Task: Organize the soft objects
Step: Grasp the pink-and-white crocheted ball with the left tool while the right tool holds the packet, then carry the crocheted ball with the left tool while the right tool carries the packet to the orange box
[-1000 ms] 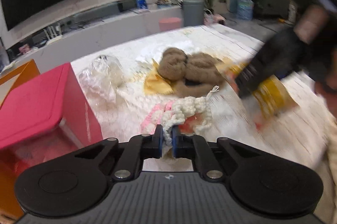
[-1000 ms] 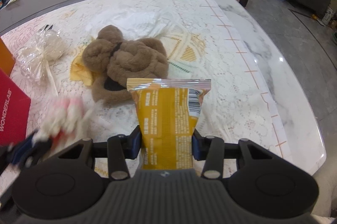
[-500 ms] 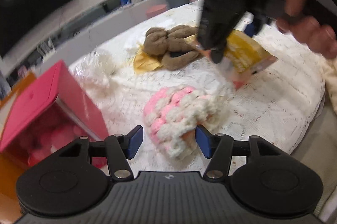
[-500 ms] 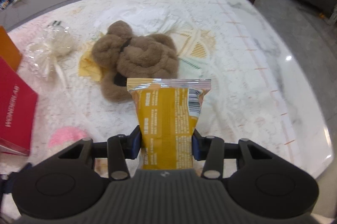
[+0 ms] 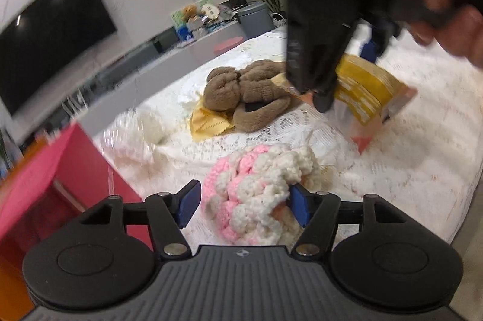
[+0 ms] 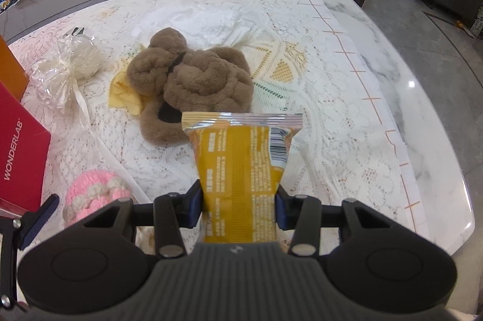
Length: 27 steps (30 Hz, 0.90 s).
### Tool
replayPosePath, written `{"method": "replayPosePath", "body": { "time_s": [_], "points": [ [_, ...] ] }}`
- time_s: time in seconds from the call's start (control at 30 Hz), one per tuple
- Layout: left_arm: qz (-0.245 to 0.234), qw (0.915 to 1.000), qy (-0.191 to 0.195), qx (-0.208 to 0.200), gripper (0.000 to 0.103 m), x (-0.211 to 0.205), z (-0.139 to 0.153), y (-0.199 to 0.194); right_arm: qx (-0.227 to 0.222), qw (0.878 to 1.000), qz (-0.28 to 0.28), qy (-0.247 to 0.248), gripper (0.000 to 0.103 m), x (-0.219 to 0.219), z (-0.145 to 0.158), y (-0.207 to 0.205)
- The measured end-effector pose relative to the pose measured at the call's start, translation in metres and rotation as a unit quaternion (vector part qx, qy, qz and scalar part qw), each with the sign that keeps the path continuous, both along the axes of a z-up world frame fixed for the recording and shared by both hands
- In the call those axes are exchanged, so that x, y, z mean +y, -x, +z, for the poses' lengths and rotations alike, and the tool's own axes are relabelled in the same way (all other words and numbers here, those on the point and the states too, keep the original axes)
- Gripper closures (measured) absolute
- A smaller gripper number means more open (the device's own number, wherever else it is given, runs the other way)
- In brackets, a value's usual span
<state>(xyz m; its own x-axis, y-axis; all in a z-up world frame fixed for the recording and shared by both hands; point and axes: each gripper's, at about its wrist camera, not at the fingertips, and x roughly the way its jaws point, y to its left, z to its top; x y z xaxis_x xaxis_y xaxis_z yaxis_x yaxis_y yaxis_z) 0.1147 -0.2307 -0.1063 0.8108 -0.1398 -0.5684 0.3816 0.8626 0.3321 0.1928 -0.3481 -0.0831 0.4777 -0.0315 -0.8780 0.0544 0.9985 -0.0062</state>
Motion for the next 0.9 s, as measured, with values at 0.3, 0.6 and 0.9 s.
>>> {"method": "replayPosePath", "body": {
  "time_s": [0.3, 0.6, 0.9],
  "points": [
    [0.055, 0.9973, -0.035, -0.033, 0.047, 0.001, 0.005, 0.0, 0.003, 1.0, -0.004, 0.001, 0.057, 0.0, -0.002, 0.0],
    [0.076, 0.9961, 0.032, 0.032, 0.085, 0.011, 0.002, -0.048, 0.006, 1.0, 0.0, 0.005, 0.057, 0.001, -0.004, 0.0],
    [0.08, 0.9938, 0.074, 0.02, 0.088, 0.032, 0.022, -0.028, 0.003, 1.0, -0.005, 0.005, 0.057, -0.003, -0.005, 0.0]
  ]
}}
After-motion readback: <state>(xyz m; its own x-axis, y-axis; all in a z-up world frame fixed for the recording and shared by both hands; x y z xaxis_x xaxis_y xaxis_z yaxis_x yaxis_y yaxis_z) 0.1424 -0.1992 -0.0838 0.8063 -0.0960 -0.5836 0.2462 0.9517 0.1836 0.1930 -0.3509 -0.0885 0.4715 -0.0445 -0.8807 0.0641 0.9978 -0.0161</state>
